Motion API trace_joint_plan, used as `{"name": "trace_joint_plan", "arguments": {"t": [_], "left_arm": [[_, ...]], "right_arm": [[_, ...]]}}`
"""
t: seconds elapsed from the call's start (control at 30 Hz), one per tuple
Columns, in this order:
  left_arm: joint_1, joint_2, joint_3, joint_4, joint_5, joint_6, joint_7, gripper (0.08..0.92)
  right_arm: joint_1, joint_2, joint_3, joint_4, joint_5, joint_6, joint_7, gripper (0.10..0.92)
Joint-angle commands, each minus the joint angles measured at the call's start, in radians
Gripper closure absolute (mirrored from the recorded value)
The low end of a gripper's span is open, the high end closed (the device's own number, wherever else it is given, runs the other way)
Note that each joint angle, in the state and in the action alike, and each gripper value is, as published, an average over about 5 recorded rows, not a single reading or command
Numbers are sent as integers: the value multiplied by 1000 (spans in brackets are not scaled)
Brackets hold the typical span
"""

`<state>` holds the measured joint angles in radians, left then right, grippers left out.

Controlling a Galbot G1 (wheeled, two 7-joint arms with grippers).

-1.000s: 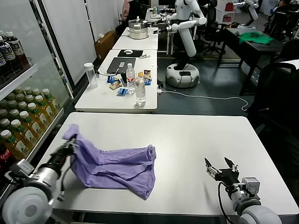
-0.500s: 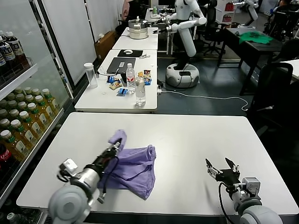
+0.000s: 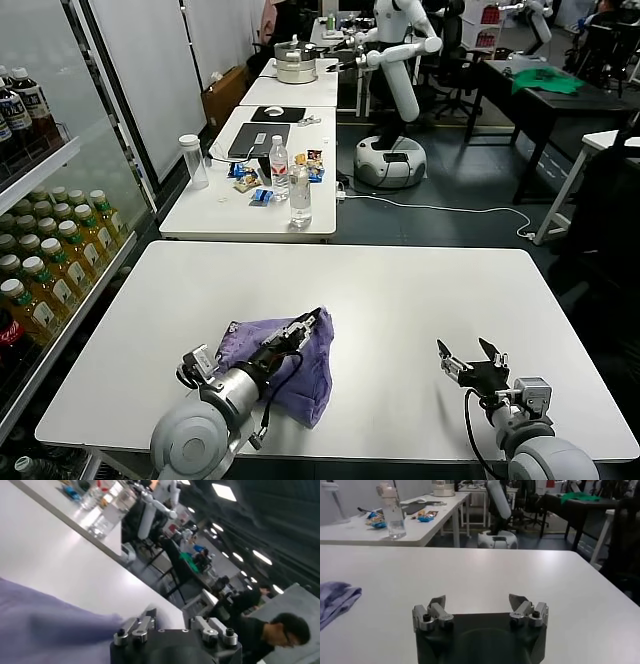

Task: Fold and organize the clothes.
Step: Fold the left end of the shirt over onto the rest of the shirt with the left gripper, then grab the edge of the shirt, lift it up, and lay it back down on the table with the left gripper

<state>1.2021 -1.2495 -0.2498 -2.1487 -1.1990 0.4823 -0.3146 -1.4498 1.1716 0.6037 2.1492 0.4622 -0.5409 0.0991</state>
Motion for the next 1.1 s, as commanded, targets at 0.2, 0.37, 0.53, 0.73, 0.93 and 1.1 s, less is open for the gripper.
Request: {"name": "trace_joint_plan", "arguments": {"t": [0.2,0.37,0.53,0.73,0.93,1.1], "left_arm": [[109,47,-146,43,350,-91,10,364],[120,74,-167,167,526,-110,-28,217],[105,68,-139,259,657,-132,-29,179],[86,61,-112,293,722,-133,-19,177],[101,52,-99,278,725,-100,-22,177],[135,42,-95,231,656,-94,-23,191]], "right_arm": [[18,6,-7,-16,0,4,-2,203],[21,4,-5,-18,1,6,-3,203],[23,2,-3,-20,2,7,-4,203],[22,-2,3,-21,7,7,-4,203],[25,-1,4,-20,9,7,-5,203],[30,-3,7,-19,14,7,-4,203]]}}
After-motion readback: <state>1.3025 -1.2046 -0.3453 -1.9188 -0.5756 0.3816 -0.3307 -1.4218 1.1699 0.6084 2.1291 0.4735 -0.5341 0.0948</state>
